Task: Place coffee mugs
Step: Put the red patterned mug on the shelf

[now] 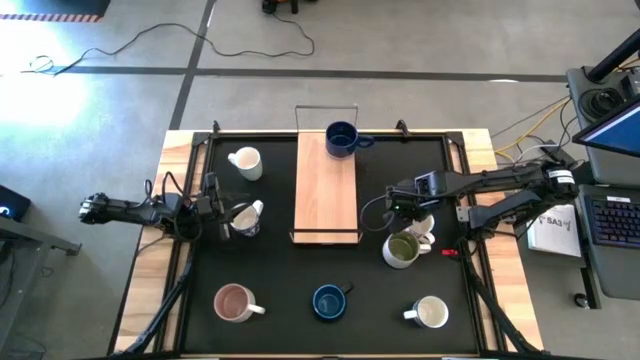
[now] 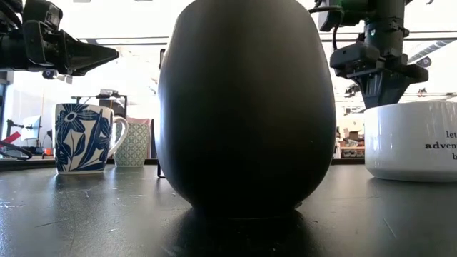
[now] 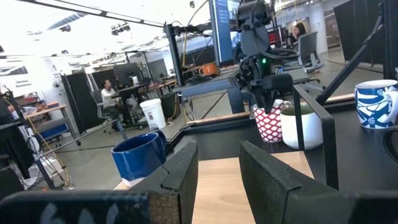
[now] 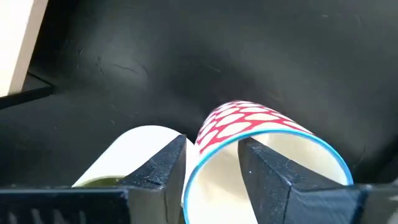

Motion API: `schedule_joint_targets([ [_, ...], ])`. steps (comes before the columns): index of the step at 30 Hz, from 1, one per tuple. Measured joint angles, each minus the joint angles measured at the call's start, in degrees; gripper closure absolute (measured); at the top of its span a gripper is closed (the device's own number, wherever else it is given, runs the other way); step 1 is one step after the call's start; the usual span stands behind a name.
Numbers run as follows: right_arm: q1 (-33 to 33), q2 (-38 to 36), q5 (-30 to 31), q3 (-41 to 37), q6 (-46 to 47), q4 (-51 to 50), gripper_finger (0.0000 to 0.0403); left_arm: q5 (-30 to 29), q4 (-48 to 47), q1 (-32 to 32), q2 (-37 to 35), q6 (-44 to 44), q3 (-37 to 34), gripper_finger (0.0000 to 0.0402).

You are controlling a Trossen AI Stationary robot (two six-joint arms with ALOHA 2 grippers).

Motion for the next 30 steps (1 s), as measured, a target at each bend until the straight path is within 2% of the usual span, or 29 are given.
schedule_joint_targets([
  [11, 0.0, 0.2, 0.1, -0.5, -4.8, 1.2, 0.0385, 0.0, 0.0, 0.0, 0.0, 0.0, 0.0, 0.0301],
  [18, 0.0, 0.3, -0.7, 3.5, -9.7, 1.7, 0.0388, 0.0, 0.0, 0.0, 0.0, 0.0, 0.0, 0.0301],
  [23, -0.1, 1.1, 1.8, 8.8, -13.8, 1.3, 0.0389, 0.0, 0.0, 0.0, 0.0, 0.0, 0.0, 0.0301],
  [30, -0.2, 6.8, 3.2, 16.4, -22.1, 1.2, 0.0389, 0.0, 0.0, 0.0, 0.0, 0.0, 0.0, 0.0301],
])
